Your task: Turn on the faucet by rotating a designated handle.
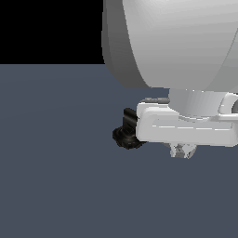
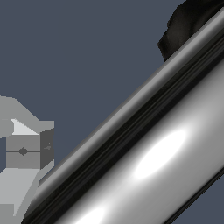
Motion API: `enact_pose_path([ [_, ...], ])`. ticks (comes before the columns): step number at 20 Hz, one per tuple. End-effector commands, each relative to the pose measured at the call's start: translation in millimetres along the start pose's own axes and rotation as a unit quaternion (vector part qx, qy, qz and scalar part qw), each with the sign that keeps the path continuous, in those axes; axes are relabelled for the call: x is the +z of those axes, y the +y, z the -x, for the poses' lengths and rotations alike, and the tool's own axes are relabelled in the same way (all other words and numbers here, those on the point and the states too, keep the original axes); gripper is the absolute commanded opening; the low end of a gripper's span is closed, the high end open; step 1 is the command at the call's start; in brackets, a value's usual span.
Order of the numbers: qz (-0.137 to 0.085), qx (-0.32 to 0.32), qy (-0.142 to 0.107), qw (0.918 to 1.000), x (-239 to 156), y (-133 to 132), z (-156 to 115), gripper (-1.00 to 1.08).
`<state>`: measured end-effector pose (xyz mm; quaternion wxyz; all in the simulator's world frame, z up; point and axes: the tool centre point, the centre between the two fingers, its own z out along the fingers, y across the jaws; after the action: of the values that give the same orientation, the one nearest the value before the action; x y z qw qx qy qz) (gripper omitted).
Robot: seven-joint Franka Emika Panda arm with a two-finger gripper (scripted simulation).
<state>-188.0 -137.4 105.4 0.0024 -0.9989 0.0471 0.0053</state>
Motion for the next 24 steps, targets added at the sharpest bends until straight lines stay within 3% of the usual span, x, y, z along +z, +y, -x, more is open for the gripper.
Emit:
enact_pose_path([
  [1, 0.002, -0.007, 0.004, 1.0, -0.6, 3.0, -13.9, -1.0],
  [24, 0.002, -0.003, 0.005, 1.0, -1.6, 61.8, -77.3, -1.0],
])
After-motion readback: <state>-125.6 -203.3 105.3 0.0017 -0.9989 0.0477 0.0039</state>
